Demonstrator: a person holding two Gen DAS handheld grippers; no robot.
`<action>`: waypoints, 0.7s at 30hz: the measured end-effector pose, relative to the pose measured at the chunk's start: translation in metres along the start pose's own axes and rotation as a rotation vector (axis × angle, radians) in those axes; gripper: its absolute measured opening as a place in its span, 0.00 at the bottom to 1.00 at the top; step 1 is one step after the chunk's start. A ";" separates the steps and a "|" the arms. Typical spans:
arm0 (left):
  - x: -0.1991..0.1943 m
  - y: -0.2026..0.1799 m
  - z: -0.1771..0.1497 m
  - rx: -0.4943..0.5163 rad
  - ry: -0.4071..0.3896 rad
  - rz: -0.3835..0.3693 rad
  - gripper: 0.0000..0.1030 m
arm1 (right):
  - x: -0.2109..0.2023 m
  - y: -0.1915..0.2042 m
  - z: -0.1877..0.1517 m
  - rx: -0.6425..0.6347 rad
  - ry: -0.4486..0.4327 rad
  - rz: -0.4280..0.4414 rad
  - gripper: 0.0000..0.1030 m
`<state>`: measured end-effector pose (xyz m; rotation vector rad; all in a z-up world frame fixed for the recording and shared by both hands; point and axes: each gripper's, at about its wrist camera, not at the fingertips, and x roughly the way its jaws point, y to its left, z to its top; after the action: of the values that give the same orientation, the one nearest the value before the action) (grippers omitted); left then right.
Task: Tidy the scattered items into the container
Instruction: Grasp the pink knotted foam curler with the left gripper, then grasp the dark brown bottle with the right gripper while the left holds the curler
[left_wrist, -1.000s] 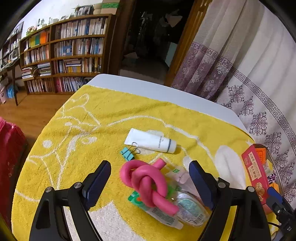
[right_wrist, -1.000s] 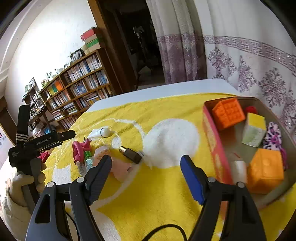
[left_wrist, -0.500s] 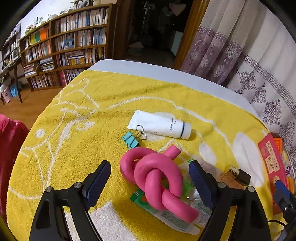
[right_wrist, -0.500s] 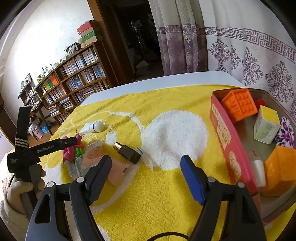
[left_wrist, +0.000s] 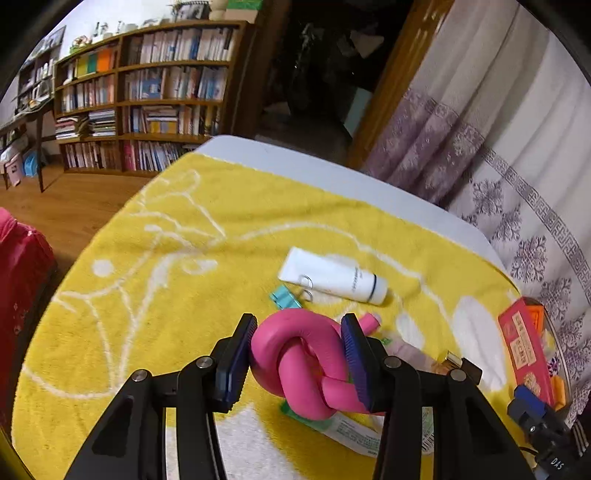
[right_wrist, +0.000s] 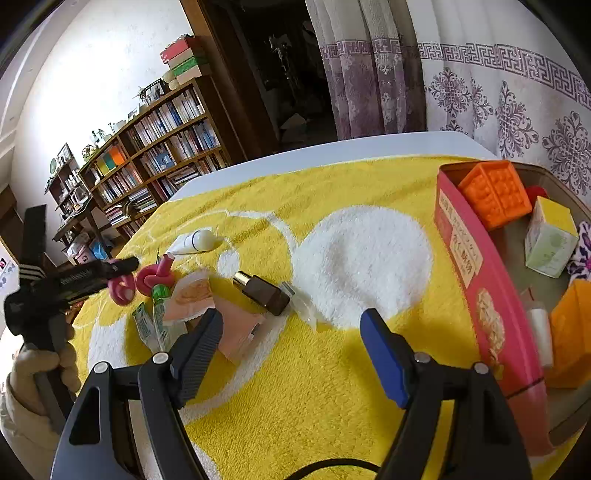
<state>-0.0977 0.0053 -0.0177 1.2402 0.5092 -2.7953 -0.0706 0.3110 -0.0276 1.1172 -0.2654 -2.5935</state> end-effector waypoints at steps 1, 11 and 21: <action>-0.001 0.001 0.000 -0.003 -0.004 0.002 0.47 | 0.001 0.000 0.000 0.000 0.003 0.001 0.78; -0.004 -0.008 -0.005 0.014 0.008 -0.043 0.47 | 0.017 0.022 0.015 -0.121 0.095 -0.061 0.77; -0.002 -0.006 -0.005 0.008 0.015 -0.060 0.47 | 0.075 0.031 0.027 -0.252 0.237 -0.028 0.61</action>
<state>-0.0941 0.0126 -0.0178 1.2696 0.5458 -2.8420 -0.1328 0.2577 -0.0509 1.3222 0.1269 -2.4029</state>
